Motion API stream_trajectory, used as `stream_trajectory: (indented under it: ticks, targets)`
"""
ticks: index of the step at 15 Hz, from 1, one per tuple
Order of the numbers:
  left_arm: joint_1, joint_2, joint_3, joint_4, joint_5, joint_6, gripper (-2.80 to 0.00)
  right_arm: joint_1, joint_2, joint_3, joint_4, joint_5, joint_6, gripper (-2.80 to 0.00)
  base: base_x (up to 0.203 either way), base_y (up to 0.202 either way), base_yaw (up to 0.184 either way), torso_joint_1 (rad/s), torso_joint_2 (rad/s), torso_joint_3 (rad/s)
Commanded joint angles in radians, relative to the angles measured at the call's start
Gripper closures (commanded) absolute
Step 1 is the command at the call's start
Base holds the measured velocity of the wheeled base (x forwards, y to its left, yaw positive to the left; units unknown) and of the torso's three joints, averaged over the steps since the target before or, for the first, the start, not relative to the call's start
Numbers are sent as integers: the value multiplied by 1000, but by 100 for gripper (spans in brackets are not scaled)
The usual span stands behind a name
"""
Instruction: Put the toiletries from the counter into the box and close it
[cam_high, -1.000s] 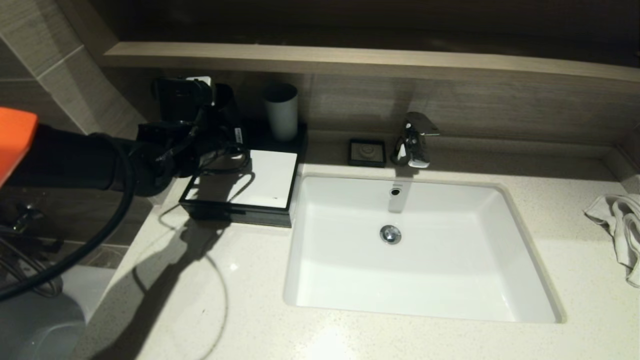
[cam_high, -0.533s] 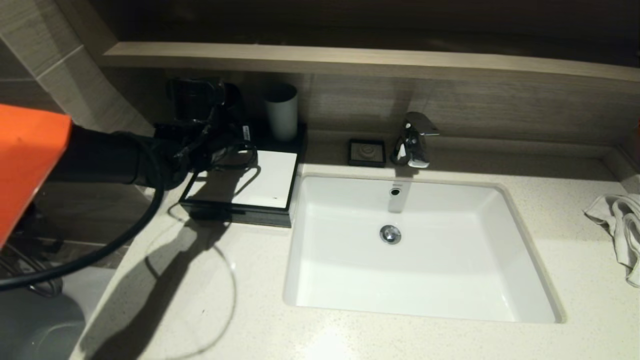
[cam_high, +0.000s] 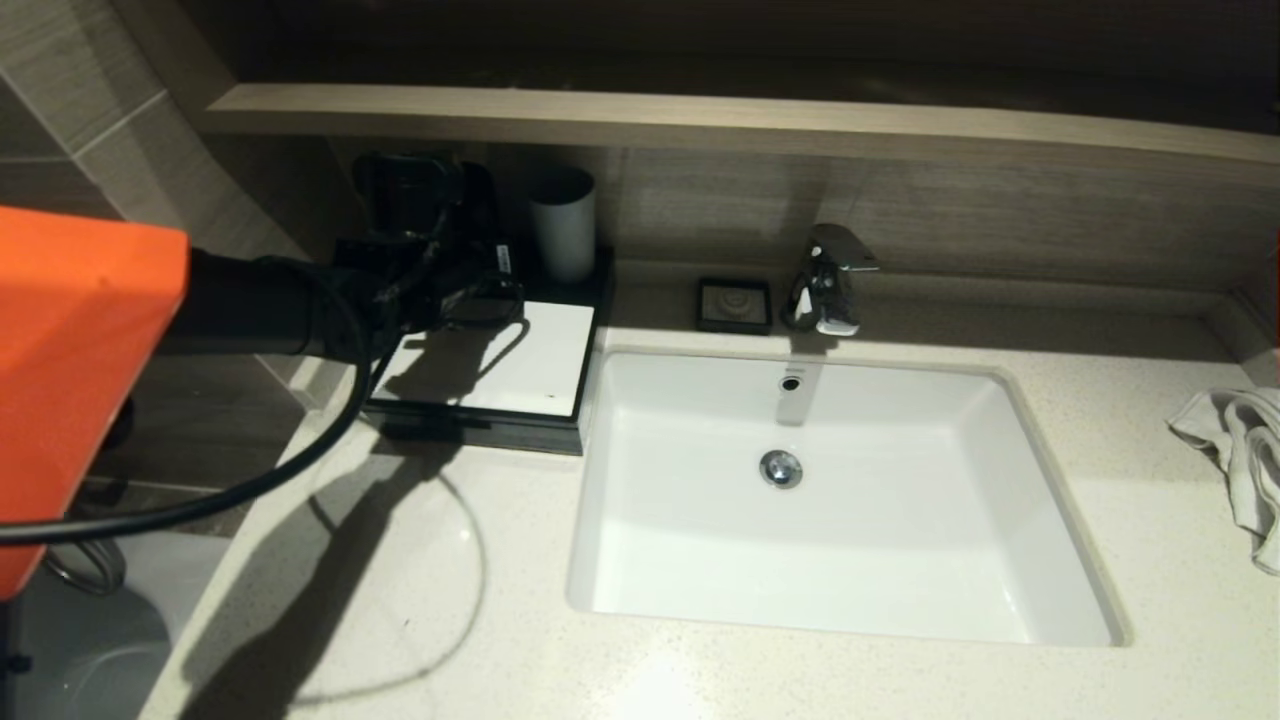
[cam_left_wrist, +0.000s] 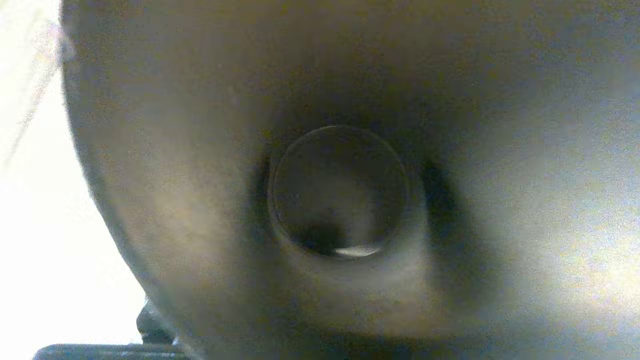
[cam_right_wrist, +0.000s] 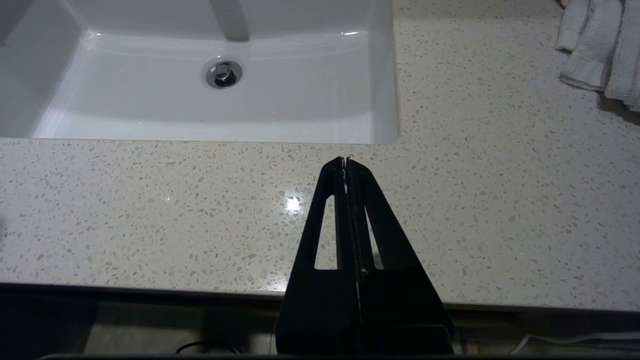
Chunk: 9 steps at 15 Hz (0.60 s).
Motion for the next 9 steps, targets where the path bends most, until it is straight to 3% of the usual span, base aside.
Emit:
stream_trajectory:
  ticks: [1, 9]
  targets:
    - [0, 17, -10, -2, 3, 0, 0, 0, 0, 0, 0, -1, 0, 0, 0, 0, 0, 0, 0, 0]
    - [0, 41, -35, 0, 3, 0, 0, 0, 1, 0, 0, -1, 0, 0, 0, 0, 0, 0, 0, 0]
